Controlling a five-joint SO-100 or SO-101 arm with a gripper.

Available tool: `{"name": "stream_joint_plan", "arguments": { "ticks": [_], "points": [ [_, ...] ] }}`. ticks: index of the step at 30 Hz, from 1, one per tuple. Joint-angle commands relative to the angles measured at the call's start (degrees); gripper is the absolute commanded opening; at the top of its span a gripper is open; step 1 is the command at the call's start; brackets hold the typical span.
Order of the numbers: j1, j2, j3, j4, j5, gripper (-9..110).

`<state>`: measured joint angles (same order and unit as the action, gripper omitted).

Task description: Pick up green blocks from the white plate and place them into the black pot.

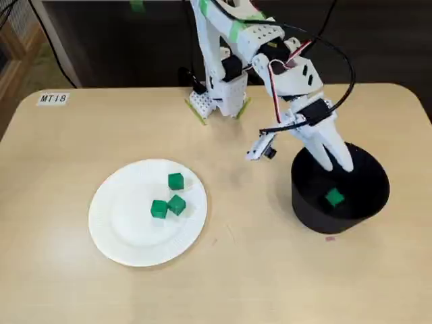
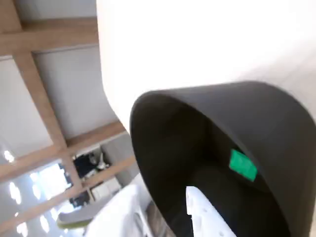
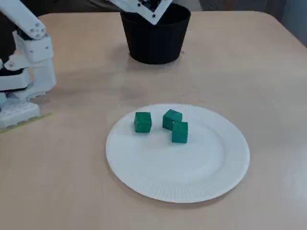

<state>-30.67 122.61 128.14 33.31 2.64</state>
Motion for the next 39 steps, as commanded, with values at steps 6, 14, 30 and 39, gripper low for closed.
{"name": "stream_joint_plan", "arguments": {
  "ticks": [6,14,30,39],
  "points": [
    [22.1,0.2,-13.3,24.1,-5.5,-2],
    [42.8,-7.2,-22.9,43.2,-11.3,-2],
    [57.7,-15.5,-25.3,51.4,-16.4,-2],
    [57.9,-24.3,-29.4,43.9,-20.5,10]
  ]
}}
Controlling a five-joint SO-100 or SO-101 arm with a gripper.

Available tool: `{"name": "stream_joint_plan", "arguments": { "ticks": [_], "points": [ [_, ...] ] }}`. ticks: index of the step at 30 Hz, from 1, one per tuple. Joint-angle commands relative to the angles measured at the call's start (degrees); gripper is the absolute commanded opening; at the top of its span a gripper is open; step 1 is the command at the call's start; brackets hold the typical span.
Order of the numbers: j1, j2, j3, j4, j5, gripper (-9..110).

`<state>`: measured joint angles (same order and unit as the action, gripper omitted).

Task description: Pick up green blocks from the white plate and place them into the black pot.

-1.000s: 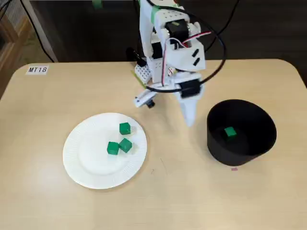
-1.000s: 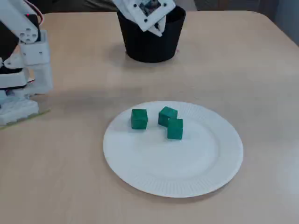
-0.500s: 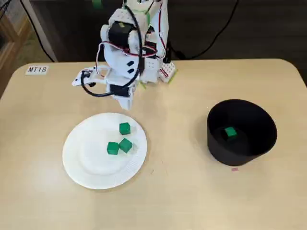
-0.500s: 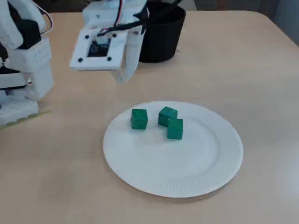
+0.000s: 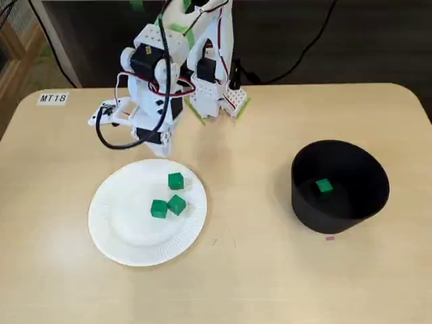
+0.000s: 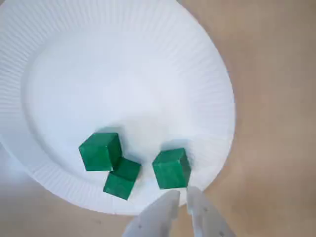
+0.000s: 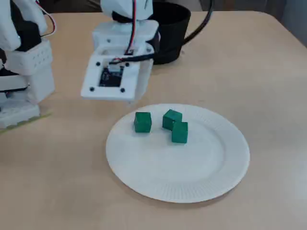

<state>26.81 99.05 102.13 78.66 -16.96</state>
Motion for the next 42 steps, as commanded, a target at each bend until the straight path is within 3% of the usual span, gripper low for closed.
{"name": "stream_joint_plan", "arguments": {
  "ticks": [1,12,24,42],
  "points": [
    [0.4,-1.0,-3.6,-2.2,-0.9,13],
    [-1.2,-6.3,-5.4,-7.1,2.4,24],
    [-3.8,-10.5,-5.6,-14.2,8.2,22],
    [-4.6,-17.5,-6.3,-20.1,8.7,16]
  ]
}}
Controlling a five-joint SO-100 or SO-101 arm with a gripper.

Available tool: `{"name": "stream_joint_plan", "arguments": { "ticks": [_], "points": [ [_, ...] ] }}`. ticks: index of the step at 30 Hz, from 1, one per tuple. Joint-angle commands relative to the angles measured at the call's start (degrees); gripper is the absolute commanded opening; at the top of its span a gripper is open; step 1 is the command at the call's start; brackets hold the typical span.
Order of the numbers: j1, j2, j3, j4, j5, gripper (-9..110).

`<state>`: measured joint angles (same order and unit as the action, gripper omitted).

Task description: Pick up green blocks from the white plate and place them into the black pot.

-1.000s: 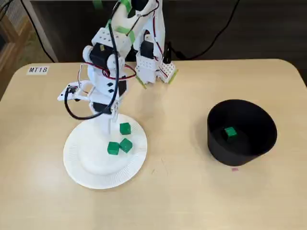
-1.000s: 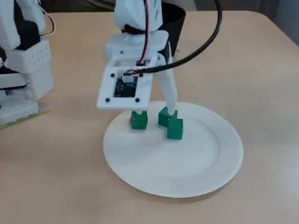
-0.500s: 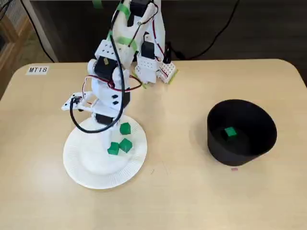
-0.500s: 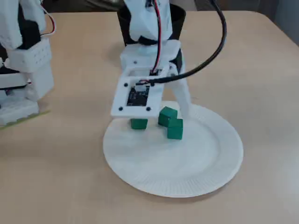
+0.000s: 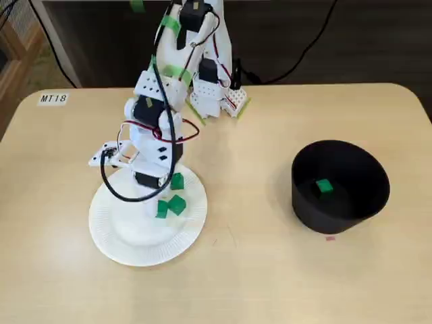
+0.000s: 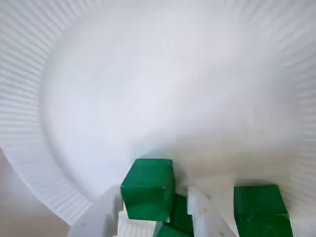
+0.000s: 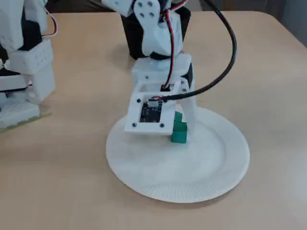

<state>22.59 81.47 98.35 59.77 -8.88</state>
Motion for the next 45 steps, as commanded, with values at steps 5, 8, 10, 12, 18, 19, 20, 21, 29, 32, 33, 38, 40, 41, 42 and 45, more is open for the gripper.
{"name": "stream_joint_plan", "arguments": {
  "ticks": [5,8,10,12,18,19,20,21,29,32,33,38,40,41,42,45],
  "points": [
    [-0.6,-2.5,-3.9,-4.0,3.6,-2],
    [-0.4,-2.8,-4.7,-3.6,3.3,-2],
    [-0.3,-1.9,-5.3,-3.1,3.1,-2],
    [-0.2,-0.1,-6.6,-2.1,2.9,-2],
    [-0.8,9.7,-16.8,3.2,4.0,-2],
    [-1.6,11.5,-19.1,4.4,4.5,-2],
    [-2.7,13.3,-21.4,5.8,5.0,-2],
    [-4.3,14.9,-23.6,6.9,5.6,-2],
    [-30.7,32.3,-21.6,2.0,12.7,-2],
    [-43.2,39.3,-8.9,-11.6,16.3,-2],
    [-46.9,41.0,-3.3,-17.2,17.1,-2],
    [-57.0,44.1,17.2,-35.0,17.4,-2],
    [-58.9,43.8,23.3,-41.6,17.3,-2],
    [-59.3,43.4,25.6,-43.8,17.6,-2],
    [-59.6,43.0,27.4,-45.4,17.5,-2],
    [-59.8,41.1,31.0,-48.0,16.8,-2]
  ]
}}
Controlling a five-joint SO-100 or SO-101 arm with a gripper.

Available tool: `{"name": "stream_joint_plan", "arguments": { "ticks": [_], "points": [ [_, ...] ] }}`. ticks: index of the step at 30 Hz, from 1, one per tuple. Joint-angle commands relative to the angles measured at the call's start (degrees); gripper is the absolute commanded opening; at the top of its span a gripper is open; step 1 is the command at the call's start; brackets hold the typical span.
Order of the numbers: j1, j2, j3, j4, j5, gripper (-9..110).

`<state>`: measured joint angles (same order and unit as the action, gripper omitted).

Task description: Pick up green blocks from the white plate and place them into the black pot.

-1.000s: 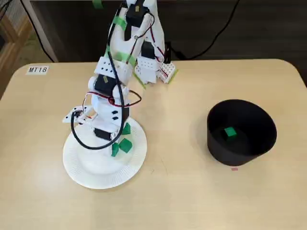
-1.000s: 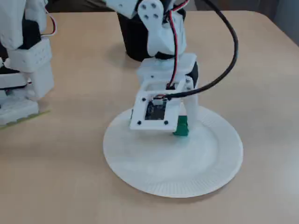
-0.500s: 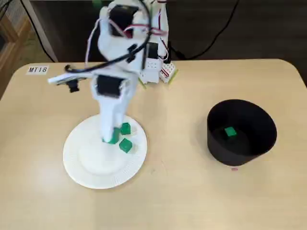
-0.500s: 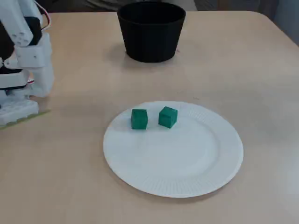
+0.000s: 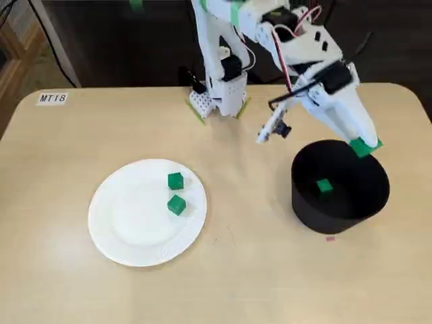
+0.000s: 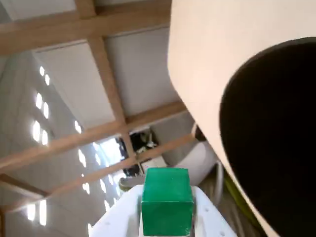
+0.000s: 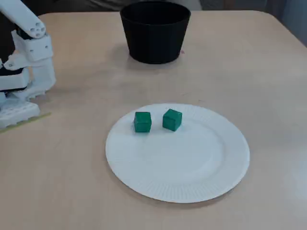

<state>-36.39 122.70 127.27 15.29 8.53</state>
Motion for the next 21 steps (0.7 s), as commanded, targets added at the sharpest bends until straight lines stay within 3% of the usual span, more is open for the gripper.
{"name": "stream_joint_plan", "arguments": {
  "ticks": [1,7,11,14,19,21],
  "points": [
    [-0.6,-0.4,3.0,-4.0,-0.9,-2],
    [-0.6,-0.7,5.5,-2.6,-0.8,-2],
    [-1.2,-0.5,5.7,-0.6,-2.6,19],
    [-1.2,-0.4,5.2,1.5,-3.5,28],
    [-0.8,0.1,5.1,3.3,-4.1,27],
    [0.1,0.6,4.9,4.6,-3.4,18]
  ]
}}
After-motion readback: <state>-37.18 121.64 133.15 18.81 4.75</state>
